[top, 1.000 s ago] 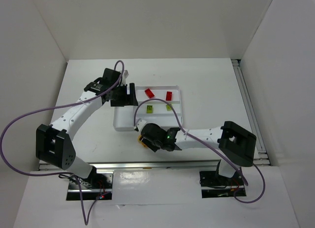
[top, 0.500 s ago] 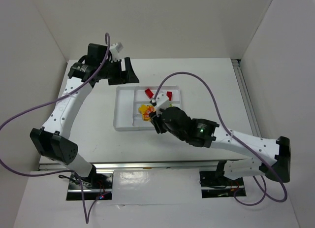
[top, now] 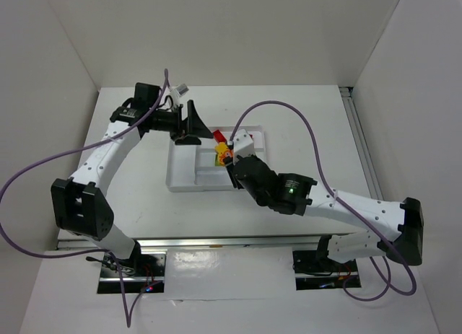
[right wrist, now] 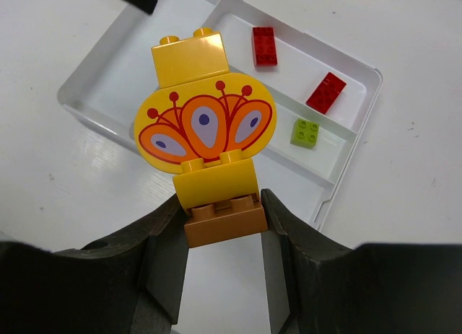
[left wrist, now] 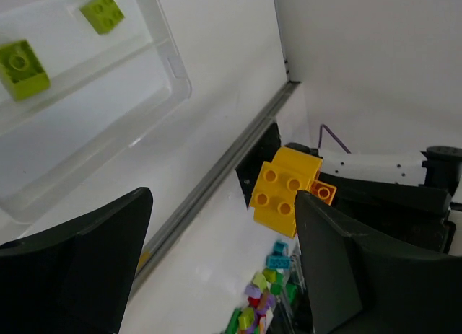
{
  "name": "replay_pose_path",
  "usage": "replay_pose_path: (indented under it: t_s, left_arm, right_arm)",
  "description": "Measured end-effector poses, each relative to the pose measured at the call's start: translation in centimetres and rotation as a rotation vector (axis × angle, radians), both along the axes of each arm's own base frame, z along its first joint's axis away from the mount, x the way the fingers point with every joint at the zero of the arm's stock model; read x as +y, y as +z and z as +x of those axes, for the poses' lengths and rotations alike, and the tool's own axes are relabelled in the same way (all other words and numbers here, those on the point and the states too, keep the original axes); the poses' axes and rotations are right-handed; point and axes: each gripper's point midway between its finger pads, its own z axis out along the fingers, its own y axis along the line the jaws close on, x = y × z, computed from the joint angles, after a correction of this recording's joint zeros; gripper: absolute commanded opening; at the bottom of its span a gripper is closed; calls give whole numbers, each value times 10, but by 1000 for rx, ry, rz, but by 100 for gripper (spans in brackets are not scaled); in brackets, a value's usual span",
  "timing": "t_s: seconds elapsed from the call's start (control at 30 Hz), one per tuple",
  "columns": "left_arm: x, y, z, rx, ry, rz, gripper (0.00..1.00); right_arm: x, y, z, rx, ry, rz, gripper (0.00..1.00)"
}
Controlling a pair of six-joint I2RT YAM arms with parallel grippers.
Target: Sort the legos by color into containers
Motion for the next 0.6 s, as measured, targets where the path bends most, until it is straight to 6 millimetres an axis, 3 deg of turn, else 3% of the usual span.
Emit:
replay_pose_path:
  t_s: [0.2,0.4,0.6]
  left_arm:
    - [-12,-16,-20,102,-84,-128,91]
    - [-23,-9,-28,104,-153,-225,91]
    - [-32,-2,-33,107,-197,-292,84]
  right_arm:
    - [3,-6,3,-2,-5,-20,0]
    - [5,-8,4,-4,0,-33,0]
    - [7,-11,5,0,3,-40,0]
